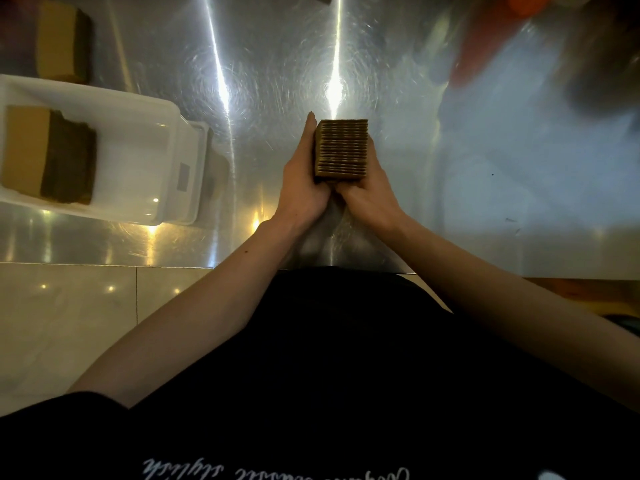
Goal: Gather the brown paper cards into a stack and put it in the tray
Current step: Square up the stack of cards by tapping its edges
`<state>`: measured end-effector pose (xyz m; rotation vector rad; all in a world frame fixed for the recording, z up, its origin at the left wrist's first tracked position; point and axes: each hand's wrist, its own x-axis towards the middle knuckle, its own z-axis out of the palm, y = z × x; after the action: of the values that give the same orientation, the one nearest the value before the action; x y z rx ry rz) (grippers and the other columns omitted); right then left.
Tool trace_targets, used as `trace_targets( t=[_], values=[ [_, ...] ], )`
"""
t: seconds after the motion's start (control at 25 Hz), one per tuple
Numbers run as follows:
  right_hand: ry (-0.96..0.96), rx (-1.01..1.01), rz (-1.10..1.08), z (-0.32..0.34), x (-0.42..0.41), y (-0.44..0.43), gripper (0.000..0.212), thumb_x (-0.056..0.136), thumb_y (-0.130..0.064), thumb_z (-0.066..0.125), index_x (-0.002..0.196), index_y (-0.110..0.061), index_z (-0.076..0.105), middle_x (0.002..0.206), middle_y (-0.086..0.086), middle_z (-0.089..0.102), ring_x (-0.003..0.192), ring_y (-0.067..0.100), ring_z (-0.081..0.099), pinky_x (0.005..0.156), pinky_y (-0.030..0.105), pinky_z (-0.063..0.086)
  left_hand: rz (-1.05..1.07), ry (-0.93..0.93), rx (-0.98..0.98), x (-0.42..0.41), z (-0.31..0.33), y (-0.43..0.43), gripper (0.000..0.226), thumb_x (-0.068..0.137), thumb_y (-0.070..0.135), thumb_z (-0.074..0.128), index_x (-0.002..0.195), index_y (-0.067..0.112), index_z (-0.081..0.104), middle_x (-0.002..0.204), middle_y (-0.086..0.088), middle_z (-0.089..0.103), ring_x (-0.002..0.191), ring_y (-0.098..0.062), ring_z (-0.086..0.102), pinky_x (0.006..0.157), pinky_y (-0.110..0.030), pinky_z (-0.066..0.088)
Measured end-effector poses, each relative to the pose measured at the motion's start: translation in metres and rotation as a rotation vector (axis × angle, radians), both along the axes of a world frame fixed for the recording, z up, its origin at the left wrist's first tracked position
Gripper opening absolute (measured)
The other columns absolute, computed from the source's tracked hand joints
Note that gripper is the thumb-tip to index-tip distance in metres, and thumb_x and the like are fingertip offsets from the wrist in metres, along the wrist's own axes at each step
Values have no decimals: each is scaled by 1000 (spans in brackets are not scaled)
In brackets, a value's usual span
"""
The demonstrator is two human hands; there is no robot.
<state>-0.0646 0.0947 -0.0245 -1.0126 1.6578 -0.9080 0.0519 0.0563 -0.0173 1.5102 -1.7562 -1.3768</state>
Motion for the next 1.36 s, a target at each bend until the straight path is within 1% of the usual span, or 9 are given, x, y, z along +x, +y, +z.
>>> trace_targets(
  t=[0.24, 0.48, 0.64, 0.72, 0.8, 0.88, 1.0, 1.2, 1.36],
  values=[
    [45, -63, 45, 7, -5, -7, 86, 81, -10, 66, 150, -17, 15, 123, -8, 57, 111, 9, 59, 100, 28, 46, 19, 68, -78, -3, 6, -2, 64, 80, -2, 52, 141, 13, 37, 122, 0, 61, 106, 1, 58, 94, -12, 43],
    [35, -9, 84, -2, -6, -8, 73, 89, -15, 62, 149, -15, 21, 108, -31, 50, 98, -14, 55, 92, 10, 44, 75, 34, -94, -6, -1, -2, 59, 90, 7, 53, 146, 10, 35, 106, 8, 62, 90, 11, 58, 88, -9, 42],
    [26, 6, 87, -3, -7, -7, 70, 92, -17, 60, 150, -15, 21, 115, -28, 47, 99, -17, 51, 88, 1, 39, 75, 53, -51, -5, -4, -3, 65, 93, -2, 49, 144, 37, 39, 97, 7, 60, 81, 10, 57, 81, -8, 42],
    [27, 2, 105, -2, -7, -6, 69, 93, -16, 59, 150, -13, 21, 121, -20, 46, 101, -11, 50, 87, -2, 37, 65, 44, -69, -4, -8, -2, 61, 93, 0, 48, 149, 19, 32, 98, 6, 62, 82, 15, 57, 82, -5, 41],
    [35, -12, 123, 0, -8, -6, 68, 94, -17, 58, 150, -12, 21, 124, -15, 45, 106, -5, 49, 87, -2, 36, 68, 33, -85, -4, -11, -2, 61, 92, 4, 51, 149, 6, 29, 103, 1, 65, 88, 5, 60, 85, -7, 42],
    [53, -33, 140, 1, -11, -7, 66, 93, -18, 59, 149, -11, 25, 125, -14, 46, 108, -5, 49, 90, -1, 36, 61, 25, -120, -4, -11, -3, 60, 88, 9, 53, 145, 3, 36, 107, -5, 68, 94, -8, 63, 88, -14, 46],
    [103, -65, 148, 2, -13, -8, 60, 90, -17, 63, 142, -9, 36, 121, -17, 45, 106, -14, 49, 93, 2, 35, 57, 54, -151, -5, -6, -3, 48, 81, 5, 50, 129, 5, 50, 99, -2, 68, 88, -10, 63, 83, -19, 48],
    [141, -86, 199, 7, -19, -13, 62, 78, -26, 68, 133, -14, 41, 122, -5, 47, 112, 10, 52, 100, 33, 46, 25, 20, -106, -4, -2, -7, 48, 70, 6, 43, 118, 5, 52, 98, -1, 63, 89, -13, 60, 80, -22, 47],
    [153, -54, 236, 13, -26, -17, 68, 73, -32, 73, 129, -15, 38, 116, 0, 58, 103, 11, 59, 90, 30, 51, -19, -19, -83, -1, -1, -10, 49, 69, 4, 42, 117, 5, 51, 98, -3, 63, 89, -14, 59, 76, -17, 46]
  ],
)
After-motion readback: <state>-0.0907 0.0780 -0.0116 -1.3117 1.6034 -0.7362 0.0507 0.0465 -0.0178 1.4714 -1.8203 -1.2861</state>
